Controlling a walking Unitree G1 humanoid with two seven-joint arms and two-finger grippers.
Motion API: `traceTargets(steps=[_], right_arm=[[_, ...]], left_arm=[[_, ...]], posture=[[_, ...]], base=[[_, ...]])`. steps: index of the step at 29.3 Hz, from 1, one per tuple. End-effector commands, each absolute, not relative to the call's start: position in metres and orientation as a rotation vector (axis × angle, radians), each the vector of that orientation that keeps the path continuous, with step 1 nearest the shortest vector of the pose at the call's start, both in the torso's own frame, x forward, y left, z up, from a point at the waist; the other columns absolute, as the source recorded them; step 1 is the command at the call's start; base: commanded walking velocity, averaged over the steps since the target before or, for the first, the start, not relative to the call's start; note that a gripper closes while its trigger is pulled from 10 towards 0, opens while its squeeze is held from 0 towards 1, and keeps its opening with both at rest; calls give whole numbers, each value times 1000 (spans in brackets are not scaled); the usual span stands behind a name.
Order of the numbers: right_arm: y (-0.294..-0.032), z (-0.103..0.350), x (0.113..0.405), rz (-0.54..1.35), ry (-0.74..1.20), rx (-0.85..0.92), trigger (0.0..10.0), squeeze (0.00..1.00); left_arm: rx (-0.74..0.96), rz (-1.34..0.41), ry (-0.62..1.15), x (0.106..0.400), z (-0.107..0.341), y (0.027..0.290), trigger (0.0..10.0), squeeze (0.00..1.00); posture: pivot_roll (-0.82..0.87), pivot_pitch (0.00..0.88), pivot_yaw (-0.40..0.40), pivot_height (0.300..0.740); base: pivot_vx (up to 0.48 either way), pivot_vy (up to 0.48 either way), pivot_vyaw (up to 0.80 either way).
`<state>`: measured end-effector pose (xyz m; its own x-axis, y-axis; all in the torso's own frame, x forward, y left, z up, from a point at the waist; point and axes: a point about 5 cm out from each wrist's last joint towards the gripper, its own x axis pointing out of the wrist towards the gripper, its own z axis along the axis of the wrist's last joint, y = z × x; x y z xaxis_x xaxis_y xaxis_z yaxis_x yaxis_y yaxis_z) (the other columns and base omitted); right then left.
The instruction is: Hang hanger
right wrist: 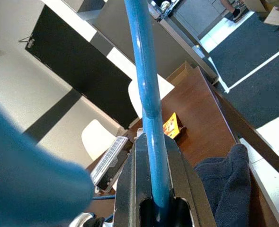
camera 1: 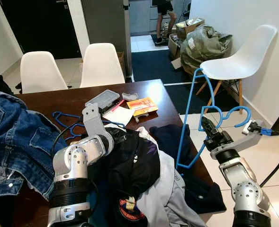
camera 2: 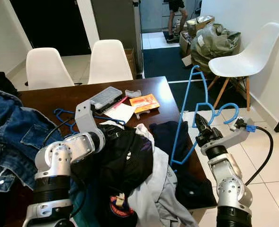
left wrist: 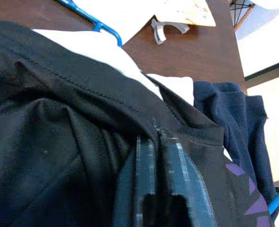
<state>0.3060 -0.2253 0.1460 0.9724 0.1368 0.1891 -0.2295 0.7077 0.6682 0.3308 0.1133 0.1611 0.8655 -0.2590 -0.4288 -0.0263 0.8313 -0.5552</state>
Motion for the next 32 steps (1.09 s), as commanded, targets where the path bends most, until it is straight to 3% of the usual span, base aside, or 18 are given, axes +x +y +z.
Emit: traceTargets(steps=[1,9,11,14,15,17,18,19,20,22,32], right_arm=[[-222,146,305,210,-126,756,10000,0],[-222,146,306,206,-125,759,10000,0],[-222,145,306,205,-126,762,10000,0],[-222,145,307,204,-126,763,10000,0],[-222,145,307,203,-126,764,10000,0],[-222,145,307,203,-126,764,10000,0],[-223,145,307,202,-127,766,10000,0],[-223,145,307,202,-127,766,10000,0],[-223,145,307,201,-127,767,10000,0],[-223,145,308,201,-126,768,10000,0],[-224,145,309,199,-127,775,10000,0]], left_arm=[[-602,-127,556,329,154,111,0,0],[-639,-124,467,336,170,117,0,0],[-626,-159,281,346,202,123,0,0],[-606,-184,194,348,218,125,0,0],[-578,-233,91,348,241,124,0,0],[-578,-233,91,348,241,124,0,0],[-494,-320,-43,343,273,119,3686,0],[-494,-320,-43,343,273,119,3686,0],[-422,-402,-137,335,298,111,10000,0],[-344,-549,-238,318,324,92,10000,0],[-366,-710,-203,303,318,63,10000,0]], posture=[[-77,0,65,740],[-72,0,61,740],[-73,0,60,740],[-73,0,60,740],[-73,0,58,740],[-73,0,58,740],[-69,0,57,740],[-69,0,57,740],[-68,0,56,740],[-70,0,55,740],[-72,0,56,740]], base=[[0,0,0],[0,0,0],[0,0,0],[0,0,0],[0,0,0],[0,0,0],[0,0,0],[0,0,0],[0,0,0],[0,0,0],[-232,0,0]])
